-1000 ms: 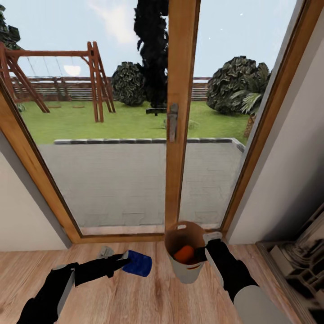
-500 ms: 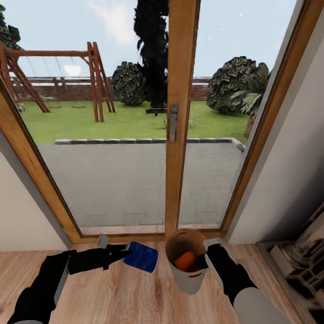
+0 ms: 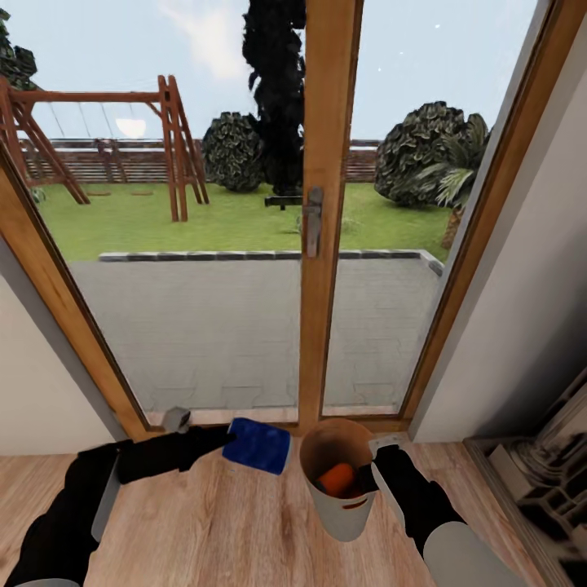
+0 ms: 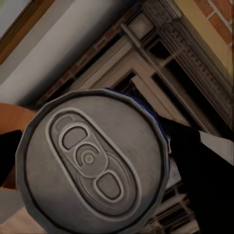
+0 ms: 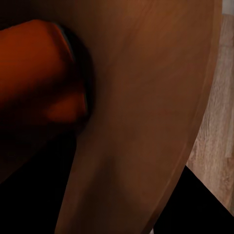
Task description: Put the three can of soda from the living room inside the tash can in the kitchen.
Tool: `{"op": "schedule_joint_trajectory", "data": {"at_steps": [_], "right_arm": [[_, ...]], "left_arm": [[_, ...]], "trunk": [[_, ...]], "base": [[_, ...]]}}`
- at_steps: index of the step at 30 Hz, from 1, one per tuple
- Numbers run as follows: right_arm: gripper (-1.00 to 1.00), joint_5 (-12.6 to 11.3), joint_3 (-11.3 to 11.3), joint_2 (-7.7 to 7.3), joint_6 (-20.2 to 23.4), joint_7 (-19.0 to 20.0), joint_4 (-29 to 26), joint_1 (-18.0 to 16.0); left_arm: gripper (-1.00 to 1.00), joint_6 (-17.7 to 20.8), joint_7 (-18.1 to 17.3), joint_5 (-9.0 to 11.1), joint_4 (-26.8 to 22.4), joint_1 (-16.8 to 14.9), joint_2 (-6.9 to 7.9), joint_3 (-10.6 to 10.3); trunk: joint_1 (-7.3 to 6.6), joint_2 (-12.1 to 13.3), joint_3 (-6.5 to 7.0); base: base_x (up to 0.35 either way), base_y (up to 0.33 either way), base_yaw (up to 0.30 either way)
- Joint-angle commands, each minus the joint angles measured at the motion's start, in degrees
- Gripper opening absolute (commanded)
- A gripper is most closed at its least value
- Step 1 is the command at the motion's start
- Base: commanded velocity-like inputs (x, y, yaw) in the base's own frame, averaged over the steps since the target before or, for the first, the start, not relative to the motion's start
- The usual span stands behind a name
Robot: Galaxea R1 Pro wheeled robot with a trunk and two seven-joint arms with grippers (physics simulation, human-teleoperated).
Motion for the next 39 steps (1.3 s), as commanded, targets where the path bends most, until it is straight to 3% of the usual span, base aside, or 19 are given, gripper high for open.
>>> {"op": "schedule_joint_trajectory", "data": {"at_steps": [1,19,23,27,30,39], "right_arm": [[-1.0,-0.2,0.0,0.01,0.0,0.1,0.0,0.0],[-1.0,-0.3,0.2,0.12,0.0,0.1,0.1,0.0],[-1.0,-0.3,2.0,0.1,-0.1,0.1,0.1,0.0],[-1.0,-0.3,2.8,0.16,-0.2,0.1,1.2,0.0],[-1.0,-0.3,3.1,0.22,-3.1,0.1,2.5,0.0],[-1.0,-0.3,3.3,0.33,-4.4,0.1,2.9,0.0]], "left_arm": [[-1.0,0.4,-0.1,0.2,-0.2,0.0,0.0,0.0],[-1.0,1.8,-0.1,0.9,-0.9,0.0,-0.25,-0.4],[-1.0,1.8,-0.1,0.9,-0.9,0.0,-0.34,-0.4],[-1.0,1.8,-0.1,0.9,-0.9,0.0,-1.14,-0.5],[-1.0,1.8,-0.1,0.9,-0.9,0.0,-2.73,-0.6],[-1.0,1.7,0.0,0.8,-0.7,0.0,-3.76,-0.5]], "trunk": [[0.0,0.0,0.01],[0.0,0.0,0.01],[0.0,0.0,0.01],[0.0,0.0,0.01],[0.0,0.0,0.01],[0.0,0.0,0.01]], "base": [[0.0,0.0,0.0],[0.0,0.0,0.0],[0.0,0.0,0.0],[0.0,0.0,0.0],[0.0,0.0,0.0],[0.0,0.0,0.0]]}}
